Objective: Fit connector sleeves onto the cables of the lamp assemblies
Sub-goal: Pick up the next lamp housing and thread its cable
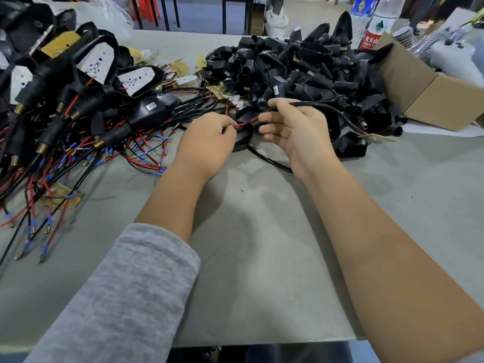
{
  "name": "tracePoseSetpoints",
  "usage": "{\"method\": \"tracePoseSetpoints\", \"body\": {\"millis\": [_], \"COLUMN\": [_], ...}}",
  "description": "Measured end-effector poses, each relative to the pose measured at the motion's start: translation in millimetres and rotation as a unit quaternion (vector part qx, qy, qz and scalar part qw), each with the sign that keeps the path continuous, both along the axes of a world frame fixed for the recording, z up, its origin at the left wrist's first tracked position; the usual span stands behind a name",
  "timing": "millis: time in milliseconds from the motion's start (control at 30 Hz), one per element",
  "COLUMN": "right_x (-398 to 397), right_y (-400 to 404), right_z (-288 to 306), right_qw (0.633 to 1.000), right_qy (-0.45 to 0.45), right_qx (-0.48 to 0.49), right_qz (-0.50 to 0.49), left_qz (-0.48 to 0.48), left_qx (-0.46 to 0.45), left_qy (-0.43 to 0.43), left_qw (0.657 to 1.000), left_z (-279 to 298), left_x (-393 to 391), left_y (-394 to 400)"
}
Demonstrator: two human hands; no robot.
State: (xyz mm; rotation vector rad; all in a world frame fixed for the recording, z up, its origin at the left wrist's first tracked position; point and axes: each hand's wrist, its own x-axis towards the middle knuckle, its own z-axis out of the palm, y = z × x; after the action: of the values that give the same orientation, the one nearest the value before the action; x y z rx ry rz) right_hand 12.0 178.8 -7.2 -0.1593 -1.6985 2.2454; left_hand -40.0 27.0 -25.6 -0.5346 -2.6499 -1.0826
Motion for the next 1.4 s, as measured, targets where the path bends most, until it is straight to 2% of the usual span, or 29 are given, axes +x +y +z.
{"method": "tracePoseSetpoints", "body": {"millis": [133, 300, 500, 633, 800, 1000, 1100, 1233, 1400], "right_x": [0.3, -1.6, -1.5, -0.4, -0.6, 2.7, 2.0, 3.7, 6.5], "right_y": [-3.6, -6.7, -6.6, -6.8, -5.0, -4.3, -3.5, -2.1, -7.2], "right_z": [-1.6, -5.8, -4.2, -2.4, 0.8, -1.9, -0.3, 3.9, 3.7], "right_qw": [0.997, 0.984, 0.988, 0.991, 0.993, 0.971, 0.975, 0.988, 0.977], "right_qy": [-0.023, -0.063, -0.067, -0.062, -0.007, -0.016, -0.017, 0.002, 0.014], "right_qx": [0.069, 0.166, 0.137, 0.111, 0.105, 0.239, 0.216, 0.151, 0.213], "right_qz": [0.027, 0.0, -0.021, -0.043, -0.056, -0.023, -0.053, -0.035, -0.004], "left_qz": [-0.031, -0.034, -0.004, -0.037, -0.08, -0.105, -0.113, -0.119, -0.122], "left_qx": [-0.013, -0.018, 0.066, 0.036, 0.054, 0.026, -0.027, -0.015, -0.035], "left_qy": [-0.005, -0.003, -0.038, -0.027, -0.016, -0.017, -0.005, 0.034, 0.058], "left_qw": [0.999, 0.999, 0.997, 0.998, 0.995, 0.994, 0.993, 0.992, 0.99], "left_z": [1.4, 4.1, 8.7, 9.8, 7.6, 4.0, 5.7, 10.0, 10.3], "left_x": [7.2, 10.4, 12.5, 14.5, 12.5, 10.5, 11.5, 13.8, 12.1], "left_y": [6.0, 5.9, -1.0, -0.1, 1.1, 0.1, 1.1, 0.5, 2.4]}}
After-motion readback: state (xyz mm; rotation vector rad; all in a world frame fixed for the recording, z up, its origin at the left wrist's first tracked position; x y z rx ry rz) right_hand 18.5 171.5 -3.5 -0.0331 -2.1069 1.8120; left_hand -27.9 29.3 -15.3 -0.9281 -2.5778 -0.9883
